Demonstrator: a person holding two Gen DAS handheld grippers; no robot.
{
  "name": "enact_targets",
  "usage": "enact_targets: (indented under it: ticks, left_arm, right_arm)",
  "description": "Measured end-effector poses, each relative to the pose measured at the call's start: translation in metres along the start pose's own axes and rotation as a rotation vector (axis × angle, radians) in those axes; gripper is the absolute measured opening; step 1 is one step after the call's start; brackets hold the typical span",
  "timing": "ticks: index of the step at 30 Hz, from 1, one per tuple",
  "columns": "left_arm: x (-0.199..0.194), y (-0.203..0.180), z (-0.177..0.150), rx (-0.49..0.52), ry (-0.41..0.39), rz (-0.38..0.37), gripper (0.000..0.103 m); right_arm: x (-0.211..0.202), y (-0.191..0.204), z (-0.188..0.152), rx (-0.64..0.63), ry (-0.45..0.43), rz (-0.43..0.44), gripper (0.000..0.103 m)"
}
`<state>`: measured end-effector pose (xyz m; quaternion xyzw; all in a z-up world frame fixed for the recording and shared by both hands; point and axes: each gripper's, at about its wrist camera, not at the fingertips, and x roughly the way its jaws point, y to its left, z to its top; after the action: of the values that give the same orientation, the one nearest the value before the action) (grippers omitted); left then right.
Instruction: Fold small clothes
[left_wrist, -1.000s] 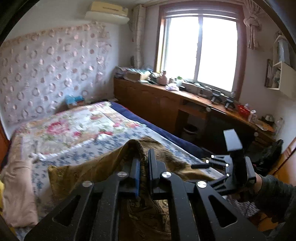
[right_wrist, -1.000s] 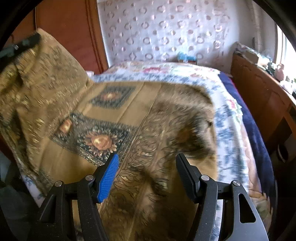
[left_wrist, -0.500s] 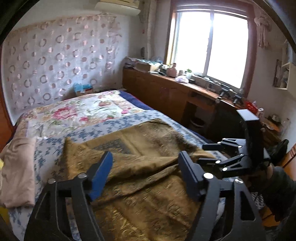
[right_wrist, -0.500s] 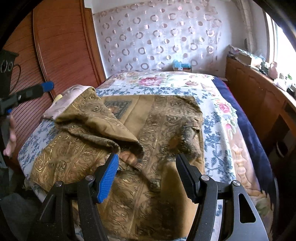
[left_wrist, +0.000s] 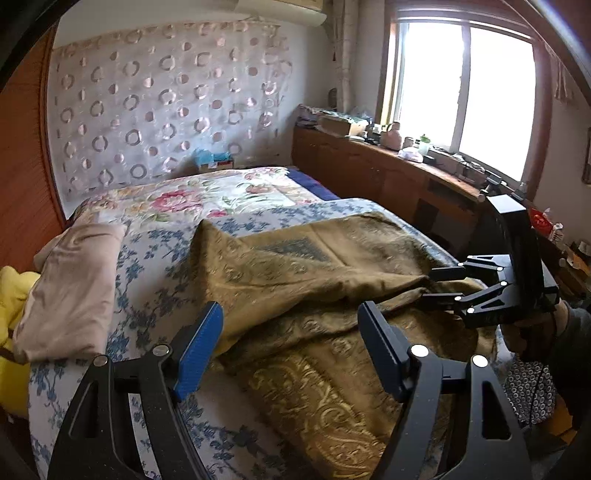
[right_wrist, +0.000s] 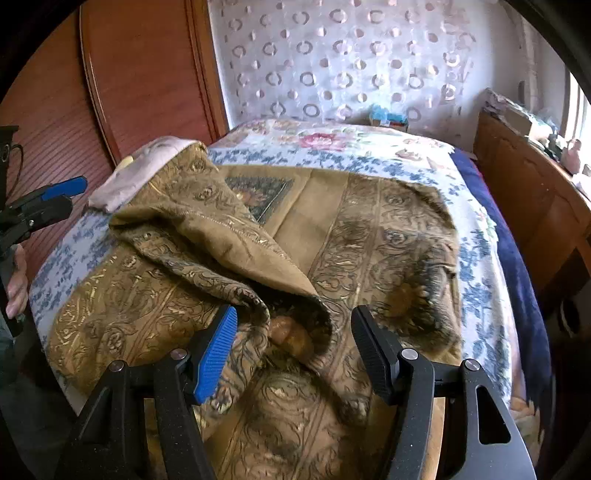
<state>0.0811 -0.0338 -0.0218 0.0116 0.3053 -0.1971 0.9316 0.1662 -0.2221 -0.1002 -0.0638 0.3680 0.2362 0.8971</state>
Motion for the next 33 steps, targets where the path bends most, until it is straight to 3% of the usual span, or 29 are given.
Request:
enact_targets:
  ticks: [18, 21, 23, 33]
  left_arm:
    - [0.003, 0.009, -0.014, -0.005, 0.009, 0.044, 0.076]
    - [0.003, 0.01, -0.014, -0.006, 0.008, 0.043, 0.076]
    - [0.002, 0.01, -0.014, -0.01, 0.005, 0.044, 0.076]
    - [-0.01, 0.023, -0.011, -0.068, -0.064, 0.064, 0.076]
  right_arm:
    - [0.028, 0.003, 0.012, -0.046, 0.054, 0.003, 0.064]
    - [0.027, 0.009, 0.01, -0.068, 0.053, 0.034, 0.038]
    - [0.022, 0.014, 0.011, -0.087, 0.037, 0.05, 0.011]
    - [-0.052, 0.02, 0.016, -0.054, -0.167, 0.162, 0.006]
